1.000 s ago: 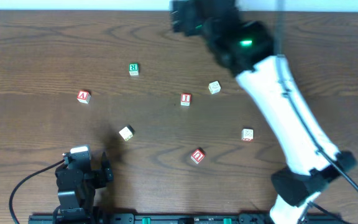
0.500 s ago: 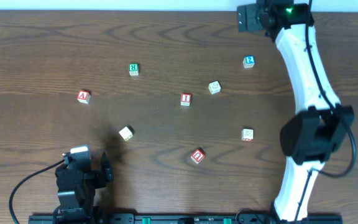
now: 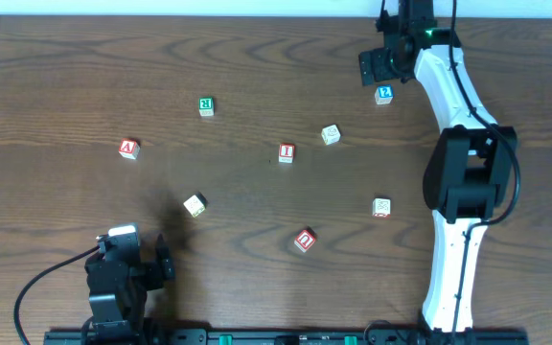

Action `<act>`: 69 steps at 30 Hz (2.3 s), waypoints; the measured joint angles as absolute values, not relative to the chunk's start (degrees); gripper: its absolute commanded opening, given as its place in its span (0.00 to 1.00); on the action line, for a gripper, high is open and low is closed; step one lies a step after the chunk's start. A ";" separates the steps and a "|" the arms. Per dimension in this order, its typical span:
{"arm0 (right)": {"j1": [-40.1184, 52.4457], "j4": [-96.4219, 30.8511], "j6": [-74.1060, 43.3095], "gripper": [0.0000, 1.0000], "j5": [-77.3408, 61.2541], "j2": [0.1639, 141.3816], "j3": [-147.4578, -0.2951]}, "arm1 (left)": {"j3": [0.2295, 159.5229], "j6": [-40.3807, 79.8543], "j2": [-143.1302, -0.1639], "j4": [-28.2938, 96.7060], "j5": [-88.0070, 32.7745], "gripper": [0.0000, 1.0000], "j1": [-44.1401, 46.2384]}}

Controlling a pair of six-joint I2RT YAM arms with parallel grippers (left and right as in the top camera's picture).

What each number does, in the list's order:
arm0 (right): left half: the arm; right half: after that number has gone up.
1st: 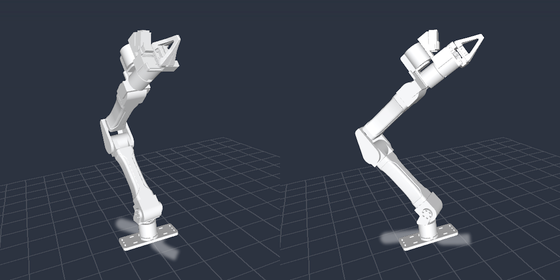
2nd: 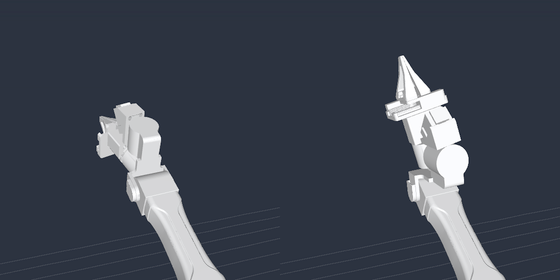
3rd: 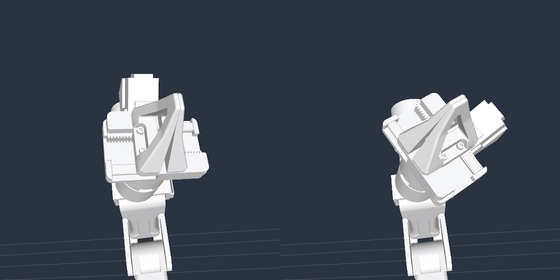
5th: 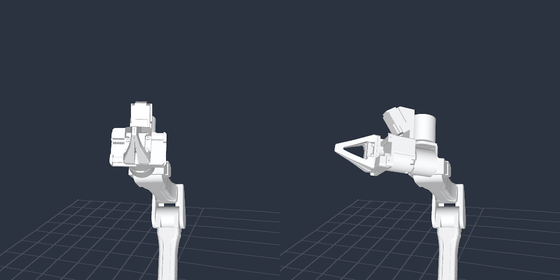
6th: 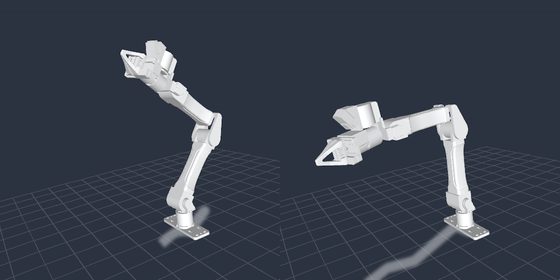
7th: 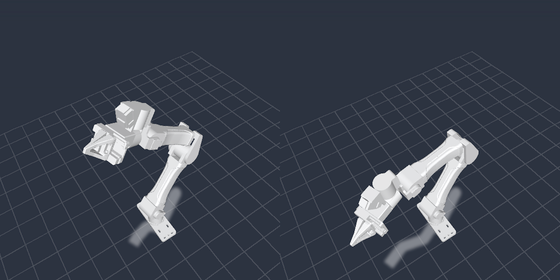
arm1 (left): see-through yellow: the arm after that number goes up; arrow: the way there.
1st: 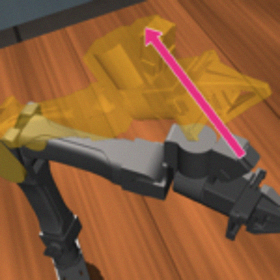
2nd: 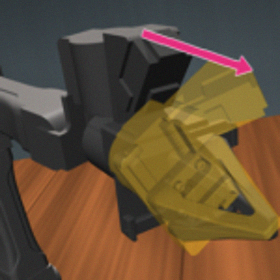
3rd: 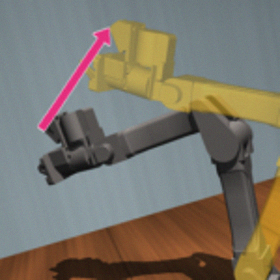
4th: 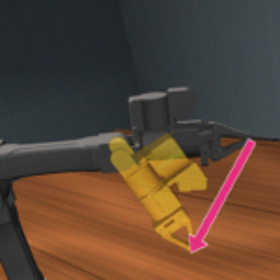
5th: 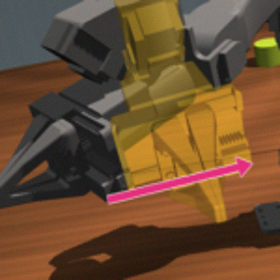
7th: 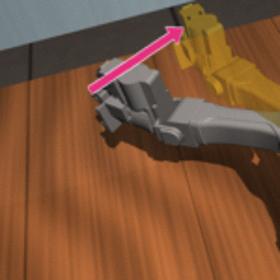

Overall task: Spell out Ai2
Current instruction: 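Release the I block and move the right gripper to the blue 2 block, then lower and close the right gripper on the blue 2 block, then carry the 2 block toward the right side of the I block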

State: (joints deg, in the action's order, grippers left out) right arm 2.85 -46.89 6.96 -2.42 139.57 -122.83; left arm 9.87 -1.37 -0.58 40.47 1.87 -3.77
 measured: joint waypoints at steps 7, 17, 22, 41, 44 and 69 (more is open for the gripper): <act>2.85 -54.02 7.16 0.90 -3.05 140.25 -122.83 | 9.87 -1.37 -0.58 40.47 1.87 0.95 -3.77; 2.85 -57.58 7.16 0.85 -3.03 140.27 -122.83 | 9.87 -1.39 -0.58 40.47 1.87 0.95 -3.77; 2.85 -56.60 7.16 0.83 -3.03 140.27 -121.84 | 9.87 -1.37 -0.58 40.47 1.87 0.95 -3.77; 2.35 -52.93 6.09 0.44 -2.79 140.27 -118.80 | 9.87 -1.37 -0.58 40.47 1.87 0.95 -3.77; 2.31 -52.90 6.04 0.39 -2.79 140.27 -118.80 | 9.87 -1.39 -0.58 40.47 1.87 0.95 -3.77; 4.08 -53.47 6.00 0.01 -2.59 139.87 -119.63 | 9.87 -1.37 -0.58 40.47 1.85 0.95 -3.77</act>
State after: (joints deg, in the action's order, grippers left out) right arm 4.08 -53.47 6.00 -2.59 139.87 -119.63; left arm 9.87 -1.37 -0.58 40.47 1.85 -3.77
